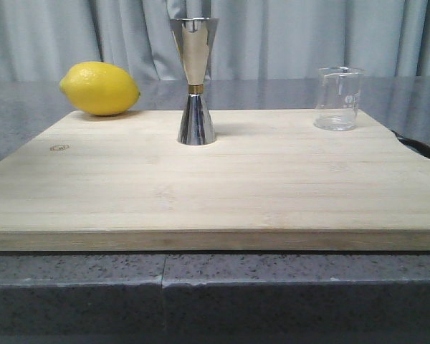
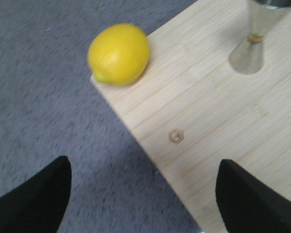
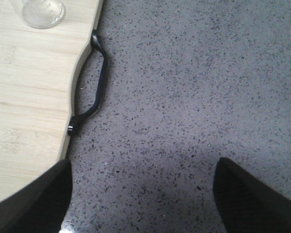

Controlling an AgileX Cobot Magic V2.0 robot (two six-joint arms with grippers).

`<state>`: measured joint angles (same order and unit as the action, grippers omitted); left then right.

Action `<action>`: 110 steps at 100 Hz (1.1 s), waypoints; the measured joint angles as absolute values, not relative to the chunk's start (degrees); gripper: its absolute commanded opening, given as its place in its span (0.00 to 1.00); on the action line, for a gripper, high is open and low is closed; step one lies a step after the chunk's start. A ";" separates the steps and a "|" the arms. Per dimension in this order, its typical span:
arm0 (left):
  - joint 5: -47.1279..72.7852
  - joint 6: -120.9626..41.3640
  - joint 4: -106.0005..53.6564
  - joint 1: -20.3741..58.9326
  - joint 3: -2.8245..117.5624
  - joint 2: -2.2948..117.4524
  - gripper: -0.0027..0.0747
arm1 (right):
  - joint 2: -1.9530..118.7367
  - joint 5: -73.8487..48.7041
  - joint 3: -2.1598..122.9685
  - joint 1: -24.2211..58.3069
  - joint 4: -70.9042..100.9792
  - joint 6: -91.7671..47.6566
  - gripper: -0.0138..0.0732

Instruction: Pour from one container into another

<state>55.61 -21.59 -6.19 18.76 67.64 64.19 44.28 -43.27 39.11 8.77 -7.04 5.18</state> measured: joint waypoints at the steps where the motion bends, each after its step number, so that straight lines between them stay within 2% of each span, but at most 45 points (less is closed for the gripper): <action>1: 55.85 -20.80 -5.15 18.76 67.64 63.67 0.77 | 44.13 -43.27 39.10 8.77 -7.03 5.18 0.78; 32: 54.77 4.29 5.90 18.76 55.87 49.53 0.77 | 38.84 -44.33 39.10 8.77 -5.72 5.18 0.78; 52: 51.11 7.55 5.93 18.76 47.97 40.33 0.77 | 32.54 -44.92 39.10 8.77 -5.59 5.18 0.78; 67: 50.96 7.77 6.04 18.76 45.18 37.87 0.76 | 30.13 -45.11 39.10 8.77 -5.50 5.18 0.77; 72: 50.88 7.77 6.04 18.76 45.06 37.82 0.74 | 29.92 -45.15 39.10 8.77 -5.50 5.18 0.71; 79: 50.54 7.88 6.16 18.76 44.92 37.82 0.67 | 29.92 -45.24 39.10 8.77 -5.50 5.18 0.57; 89: 49.72 7.88 6.16 18.76 44.92 37.82 0.51 | 29.92 -45.24 39.10 8.77 -5.50 5.18 0.36; 96: 49.37 7.98 6.16 18.76 44.92 37.82 0.40 | 29.92 -45.24 39.10 8.77 -5.50 5.18 0.26; 110: 49.23 7.98 6.16 18.76 44.92 37.82 0.19 | 29.92 -45.24 39.10 8.77 -5.50 5.18 0.11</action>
